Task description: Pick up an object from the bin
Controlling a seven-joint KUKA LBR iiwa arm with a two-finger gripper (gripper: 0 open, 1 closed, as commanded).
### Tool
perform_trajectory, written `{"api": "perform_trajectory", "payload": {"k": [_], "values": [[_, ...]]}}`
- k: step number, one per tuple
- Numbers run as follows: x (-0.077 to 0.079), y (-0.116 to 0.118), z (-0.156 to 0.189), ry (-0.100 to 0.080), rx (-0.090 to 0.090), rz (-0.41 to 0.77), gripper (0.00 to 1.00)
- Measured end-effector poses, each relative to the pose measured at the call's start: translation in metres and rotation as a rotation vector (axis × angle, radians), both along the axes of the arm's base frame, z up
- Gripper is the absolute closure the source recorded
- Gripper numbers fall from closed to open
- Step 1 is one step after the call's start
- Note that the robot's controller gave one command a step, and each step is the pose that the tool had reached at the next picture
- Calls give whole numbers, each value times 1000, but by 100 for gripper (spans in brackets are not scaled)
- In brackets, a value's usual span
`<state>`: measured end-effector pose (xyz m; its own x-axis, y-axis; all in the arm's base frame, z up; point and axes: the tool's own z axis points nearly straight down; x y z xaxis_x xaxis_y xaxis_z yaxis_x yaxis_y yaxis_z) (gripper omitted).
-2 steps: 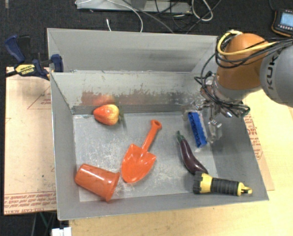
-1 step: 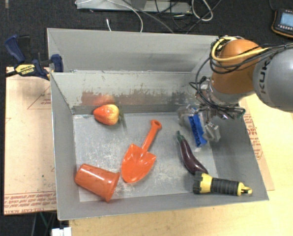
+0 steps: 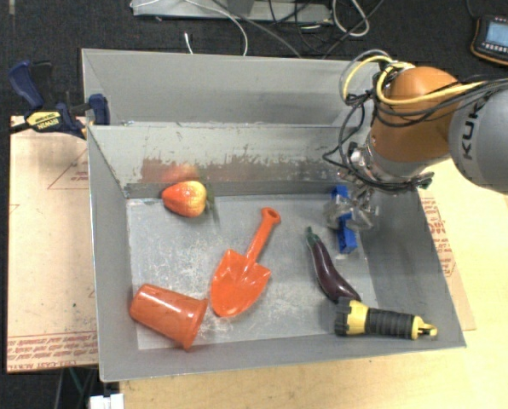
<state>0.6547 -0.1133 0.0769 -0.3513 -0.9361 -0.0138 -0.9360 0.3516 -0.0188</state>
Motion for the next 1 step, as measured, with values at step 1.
{"api": "perform_trajectory", "payload": {"k": [1], "values": [[0,0,0,0,0,0,100]]}}
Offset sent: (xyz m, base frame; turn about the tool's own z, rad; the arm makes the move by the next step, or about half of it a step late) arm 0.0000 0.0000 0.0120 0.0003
